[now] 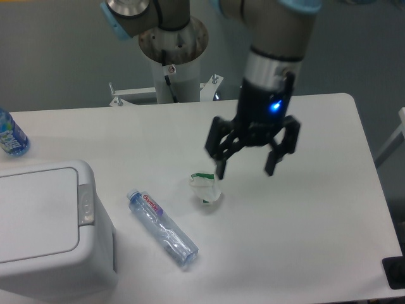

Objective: Open the trash can
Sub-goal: 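Move the open gripper down and across toward the trash can lid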

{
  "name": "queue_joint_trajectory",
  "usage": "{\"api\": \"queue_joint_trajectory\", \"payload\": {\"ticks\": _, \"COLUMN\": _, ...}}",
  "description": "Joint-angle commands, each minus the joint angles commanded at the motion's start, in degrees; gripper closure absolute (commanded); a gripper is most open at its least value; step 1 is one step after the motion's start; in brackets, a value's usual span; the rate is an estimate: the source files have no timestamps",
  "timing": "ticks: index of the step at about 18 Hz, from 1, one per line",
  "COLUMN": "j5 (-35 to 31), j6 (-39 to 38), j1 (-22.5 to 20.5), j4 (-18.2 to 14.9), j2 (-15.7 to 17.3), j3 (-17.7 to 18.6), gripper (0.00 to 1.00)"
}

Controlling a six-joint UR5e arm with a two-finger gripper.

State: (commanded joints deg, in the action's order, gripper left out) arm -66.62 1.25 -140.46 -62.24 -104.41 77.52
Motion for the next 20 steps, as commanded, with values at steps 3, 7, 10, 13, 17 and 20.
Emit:
{"api": "queue_joint_trajectory", "payload": {"ticks": 3, "j5": -0.44, "j6": -2.92, "j1": 3.34, "j4": 1.42, "j2": -0.44, "j3": 0.53, "gripper": 0.0}}
{"api": "queue_joint_trajectory", "payload": {"ticks": 7, "j5": -1.41, "j6": -6.34, "j1": 7.21, "j4": 1.42, "j2": -0.79, "j3": 0.88, "gripper": 0.0}}
{"api": "queue_joint_trajectory", "payload": {"ticks": 10, "j5": -2.63, "j6": -6.52, "j1": 9.05, "j4": 1.51, "j2": -1.05, "j3": 1.4, "gripper": 0.0}}
{"api": "queue_joint_trajectory", "payload": {"ticks": 13, "j5": -3.25, "j6": -6.53, "j1": 10.47, "j4": 1.51, "j2": -1.58, "j3": 1.41, "gripper": 0.0}}
{"api": "queue_joint_trajectory", "payload": {"ticks": 17, "j5": -3.78, "j6": -6.61, "j1": 12.13, "j4": 1.51, "j2": -2.46, "j3": 1.32, "gripper": 0.0}}
{"api": "queue_joint_trajectory", "payload": {"ticks": 20, "j5": -3.87, "j6": -6.88, "j1": 12.4, "j4": 1.51, "j2": -2.11, "j3": 1.84, "gripper": 0.0}}
